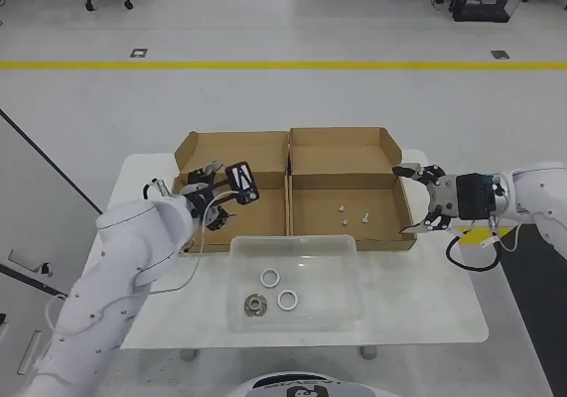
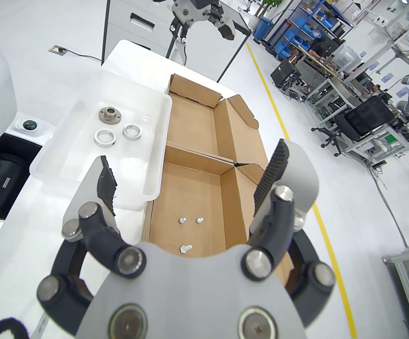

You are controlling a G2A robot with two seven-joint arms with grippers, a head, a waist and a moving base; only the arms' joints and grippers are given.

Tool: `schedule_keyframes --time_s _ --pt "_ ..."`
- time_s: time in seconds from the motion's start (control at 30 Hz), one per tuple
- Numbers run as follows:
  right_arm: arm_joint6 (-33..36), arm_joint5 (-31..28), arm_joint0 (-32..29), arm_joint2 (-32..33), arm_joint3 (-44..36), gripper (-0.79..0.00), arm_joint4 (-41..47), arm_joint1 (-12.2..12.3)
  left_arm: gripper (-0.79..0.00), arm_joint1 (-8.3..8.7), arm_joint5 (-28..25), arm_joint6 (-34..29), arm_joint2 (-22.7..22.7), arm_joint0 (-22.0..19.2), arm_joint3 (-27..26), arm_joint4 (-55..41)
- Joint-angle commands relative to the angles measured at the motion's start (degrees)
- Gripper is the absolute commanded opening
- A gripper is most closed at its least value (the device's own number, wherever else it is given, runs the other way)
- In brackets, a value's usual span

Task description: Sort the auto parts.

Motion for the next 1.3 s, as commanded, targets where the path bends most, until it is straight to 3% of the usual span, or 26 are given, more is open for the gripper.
schedule_keyframes --time_s 0.0,0.33,0.6,0.83,1.03,1.27 --pt "0.0 0.0 0.0 0.0 0.0 0.0 0.0 0.0 0.0 0.6 -0.4 0.4 3.0 -2.4 2.2 -1.1" --pt "0.0 0.0 0.0 0.0 0.0 0.0 0.0 0.0 0.0 5.04 3.2 -3.2 17.7 -13.5 5.9 -10.7" --pt "0.0 0.0 0.0 0.0 0.0 0.0 0.0 0.0 0.0 9.84 10.4 -10.4 28.4 -23.5 4.1 -29.2" --pt "0.0 0.0 0.0 0.0 0.0 0.0 0.0 0.0 0.0 12.77 14.9 -14.9 38.2 -33.4 2.0 -43.3" --pt "0.0 0.0 0.0 0.0 0.0 0.0 0.0 0.0 0.0 13.24 17.2 -17.2 45.3 -40.1 3.5 -50.3" --pt "0.0 0.0 0.0 0.0 0.0 0.0 0.0 0.0 0.0 11.33 17.8 -17.8 49.7 -42.5 6.5 -54.7"
